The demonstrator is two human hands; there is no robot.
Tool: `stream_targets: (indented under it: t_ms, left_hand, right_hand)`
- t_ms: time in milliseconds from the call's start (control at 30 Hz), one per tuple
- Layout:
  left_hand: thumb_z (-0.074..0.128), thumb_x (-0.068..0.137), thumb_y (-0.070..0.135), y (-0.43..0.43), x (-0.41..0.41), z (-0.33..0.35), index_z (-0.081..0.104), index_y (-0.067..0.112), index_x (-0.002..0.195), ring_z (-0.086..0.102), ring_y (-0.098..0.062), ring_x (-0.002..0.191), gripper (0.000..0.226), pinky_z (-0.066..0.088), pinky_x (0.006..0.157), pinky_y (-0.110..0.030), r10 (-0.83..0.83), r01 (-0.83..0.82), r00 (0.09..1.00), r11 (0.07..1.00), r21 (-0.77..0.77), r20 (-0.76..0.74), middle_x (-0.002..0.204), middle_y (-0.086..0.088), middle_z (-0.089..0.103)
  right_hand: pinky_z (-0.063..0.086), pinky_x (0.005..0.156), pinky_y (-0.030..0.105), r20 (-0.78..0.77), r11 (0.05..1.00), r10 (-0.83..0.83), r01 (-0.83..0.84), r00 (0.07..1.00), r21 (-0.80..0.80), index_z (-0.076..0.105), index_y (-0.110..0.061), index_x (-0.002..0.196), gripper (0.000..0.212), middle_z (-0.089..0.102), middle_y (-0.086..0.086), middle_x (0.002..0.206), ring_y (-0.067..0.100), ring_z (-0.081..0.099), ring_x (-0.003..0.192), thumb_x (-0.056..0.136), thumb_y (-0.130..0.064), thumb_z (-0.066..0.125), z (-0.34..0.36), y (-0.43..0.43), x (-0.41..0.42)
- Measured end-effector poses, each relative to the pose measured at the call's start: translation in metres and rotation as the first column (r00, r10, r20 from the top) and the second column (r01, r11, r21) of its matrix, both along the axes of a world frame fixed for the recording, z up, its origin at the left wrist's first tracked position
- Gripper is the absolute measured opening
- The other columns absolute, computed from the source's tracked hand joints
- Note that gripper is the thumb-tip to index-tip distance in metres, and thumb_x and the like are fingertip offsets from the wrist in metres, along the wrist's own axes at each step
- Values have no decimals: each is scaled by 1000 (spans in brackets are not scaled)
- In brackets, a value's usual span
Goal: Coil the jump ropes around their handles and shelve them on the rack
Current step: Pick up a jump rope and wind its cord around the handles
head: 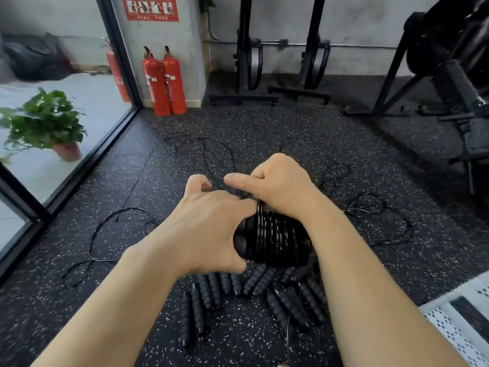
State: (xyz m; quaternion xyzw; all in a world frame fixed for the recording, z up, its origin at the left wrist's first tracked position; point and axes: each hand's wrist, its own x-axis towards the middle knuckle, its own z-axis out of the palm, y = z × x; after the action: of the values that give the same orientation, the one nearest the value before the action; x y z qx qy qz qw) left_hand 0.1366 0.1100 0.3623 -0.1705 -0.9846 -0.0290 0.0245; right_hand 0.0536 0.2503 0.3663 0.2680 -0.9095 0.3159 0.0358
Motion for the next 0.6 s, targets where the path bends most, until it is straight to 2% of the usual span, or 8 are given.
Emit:
stream_targets:
  t_ms: [133,233,333,433,500,533,567,600]
  left_hand:
    - [69,61,48,5,4,5,45,29,75,50,-5,73,34,20,101,-36,-55,57,996,998,36,-65,70,13,51]
    - [68,58,49,8,4,5,48,29,77,51,-4,74,34,19,100,-36,-63,67,995,996,53,-83,71,15,52]
    - [67,57,50,8,4,3,47,30,78,51,-2,76,35,19,100,-35,-53,58,997,994,89,-55,72,15,54]
    - [66,55,51,6,4,5,46,29,77,45,-1,85,37,17,99,-27,-25,16,999,973,230,37,71,13,54]
    - [68,56,48,7,4,11,48,28,81,45,-4,85,38,21,98,-24,-7,-29,994,943,331,105,72,10,54]
    - [72,59,44,6,4,12,51,26,87,47,-5,81,39,26,94,-22,7,-61,989,928,366,146,72,9,53]
    - [74,63,39,5,4,12,53,25,93,48,-4,78,40,30,87,-20,22,-98,982,911,400,190,73,9,53]
    - [76,63,36,4,3,11,54,27,98,51,-4,77,42,33,81,-21,33,-128,975,891,436,218,72,10,54]
  right_hand:
    - [19,40,22,323,966,160,-80,933,-247,32,-15,43,64,24,-3,40,11,19,37,83,-50,68,5,12,2]
    - [27,38,16,528,973,162,-44,834,-228,54,-5,58,54,40,-4,40,7,30,34,81,-52,66,1,19,3]
    - [39,48,21,667,962,218,-42,712,-269,65,6,78,64,55,3,54,10,46,43,75,-58,66,-8,21,1]
    - [36,43,17,714,918,333,-40,615,-394,54,-14,48,52,49,-8,43,4,43,37,91,-43,58,-14,21,1]
    - [35,48,11,690,898,365,-42,625,-438,53,-24,38,58,44,-17,39,-4,41,36,95,-35,52,-29,23,1]
    - [39,58,8,685,881,360,10,634,-472,62,-24,44,52,47,-20,41,-8,43,37,93,-33,49,-37,23,-1]
    - [45,73,9,681,855,330,98,654,-509,73,-10,70,47,58,-23,56,-14,48,43,96,-31,41,-42,20,-2]
    - [48,81,13,698,799,335,202,633,-567,60,7,112,51,64,-22,88,-20,54,55,104,-28,23,-43,16,-2]
